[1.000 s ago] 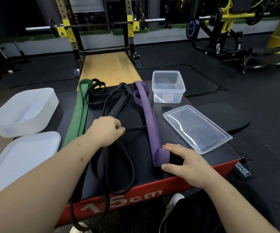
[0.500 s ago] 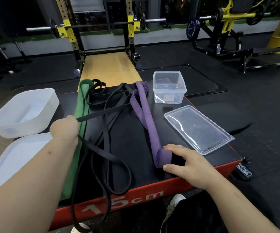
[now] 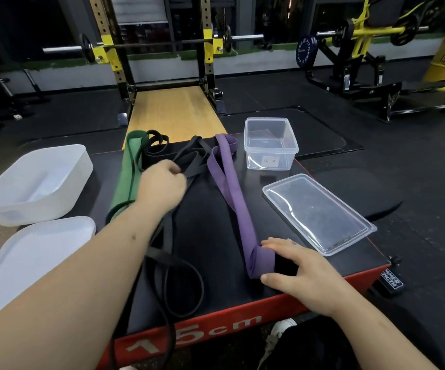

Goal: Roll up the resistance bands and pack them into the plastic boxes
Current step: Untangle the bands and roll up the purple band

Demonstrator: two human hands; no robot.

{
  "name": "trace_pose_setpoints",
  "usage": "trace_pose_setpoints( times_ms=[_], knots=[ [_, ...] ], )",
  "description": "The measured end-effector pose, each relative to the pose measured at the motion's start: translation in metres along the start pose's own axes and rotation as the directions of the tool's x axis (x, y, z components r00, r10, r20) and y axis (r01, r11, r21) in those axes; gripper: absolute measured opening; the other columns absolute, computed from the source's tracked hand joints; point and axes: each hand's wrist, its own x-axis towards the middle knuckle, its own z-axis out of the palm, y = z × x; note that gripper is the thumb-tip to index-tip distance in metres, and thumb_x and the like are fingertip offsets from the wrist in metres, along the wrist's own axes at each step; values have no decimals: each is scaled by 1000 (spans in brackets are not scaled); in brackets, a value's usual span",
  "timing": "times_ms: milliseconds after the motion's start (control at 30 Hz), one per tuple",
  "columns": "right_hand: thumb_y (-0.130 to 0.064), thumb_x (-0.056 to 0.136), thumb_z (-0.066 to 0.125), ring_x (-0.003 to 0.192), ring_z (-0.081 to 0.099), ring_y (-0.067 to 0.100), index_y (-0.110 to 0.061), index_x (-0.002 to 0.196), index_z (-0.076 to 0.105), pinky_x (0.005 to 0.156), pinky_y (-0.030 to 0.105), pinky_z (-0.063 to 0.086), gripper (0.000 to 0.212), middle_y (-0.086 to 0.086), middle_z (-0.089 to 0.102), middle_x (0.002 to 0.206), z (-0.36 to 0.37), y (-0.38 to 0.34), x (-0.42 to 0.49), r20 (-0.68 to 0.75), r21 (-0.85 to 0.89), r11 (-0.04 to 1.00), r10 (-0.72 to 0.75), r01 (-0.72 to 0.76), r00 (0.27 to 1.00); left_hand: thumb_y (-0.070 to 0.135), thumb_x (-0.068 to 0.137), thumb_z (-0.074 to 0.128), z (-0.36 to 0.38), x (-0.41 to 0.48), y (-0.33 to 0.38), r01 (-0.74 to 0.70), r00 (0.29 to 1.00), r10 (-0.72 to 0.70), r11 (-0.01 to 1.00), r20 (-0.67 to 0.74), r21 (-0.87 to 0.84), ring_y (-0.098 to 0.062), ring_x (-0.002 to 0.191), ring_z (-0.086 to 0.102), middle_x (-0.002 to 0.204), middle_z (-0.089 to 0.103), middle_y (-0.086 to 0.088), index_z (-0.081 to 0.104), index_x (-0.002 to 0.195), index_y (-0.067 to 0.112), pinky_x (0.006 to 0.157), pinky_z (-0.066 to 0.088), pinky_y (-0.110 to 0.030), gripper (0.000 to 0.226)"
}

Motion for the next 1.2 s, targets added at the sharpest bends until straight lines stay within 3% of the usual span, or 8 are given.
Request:
trace_pose_setpoints(
  times_ms=[133,300,467,533,633,800,1000,1200],
  knots=[
    [-70,67,73,146,22,-15,-54,137,57,126,30,22,74,-38,46,147,0,3,0,9,4,1000,5,-5,1000,27,90,56,49,24,26,168,957,-88,946,277,-277,-26,91,65,97,70,-6,57,84,28,92,57,-50,6],
    [-70,65,73,143,18,-22,-71,119,56,122,18,17,57,-50,41,141,0,2,0,9,-14,999,-49,49,999,22,98,52,88,54,48,223,936,-80,888,343,-402,-22,93,64,103,68,-5,60,101,19,80,56,-37,10],
    [-55,74,80,140,26,-22,-55,125,60,120,12,13,55,-53,41,138,-4,-1,2,22,-8,991,-132,132,991,13,101,52,113,68,64,180,942,8,833,335,-524,-16,95,66,104,71,-3,68,115,11,83,55,-25,22],
    [-60,73,77,142,31,-17,-48,128,64,122,16,15,58,-45,46,141,-3,0,2,9,-12,988,-153,153,988,19,101,52,122,66,65,36,929,104,929,355,-368,-11,88,65,99,71,4,67,105,22,80,54,-17,15],
    [-61,71,76,141,30,-19,-46,128,65,121,12,14,60,-49,44,140,-2,0,2,-8,-7,988,-156,156,988,50,98,40,131,64,59,-191,892,119,974,436,124,-27,115,59,128,66,2,66,122,29,102,49,-45,42],
    [-49,75,83,138,24,-26,-54,123,60,116,4,9,53,-58,35,135,-3,-5,0,5,-9,990,-141,141,990,42,99,43,116,68,46,-198,937,123,958,326,207,-30,119,57,133,63,-1,61,131,27,103,47,-52,39],
    [-40,77,87,135,23,-29,-53,123,61,114,1,9,54,-61,34,132,-2,-6,1,-4,-10,993,-121,121,993,38,94,47,78,82,20,-175,950,-47,737,309,652,-36,147,21,164,22,-8,52,144,37,117,17,-60,50],
    [-60,69,74,139,27,-24,-55,122,62,116,4,10,55,-56,39,135,-1,-5,1,-10,12,993,-121,121,993,45,93,51,65,88,6,30,955,-205,786,214,618,-37,147,24,163,23,-13,27,158,26,119,18,-56,72]
  ],
)
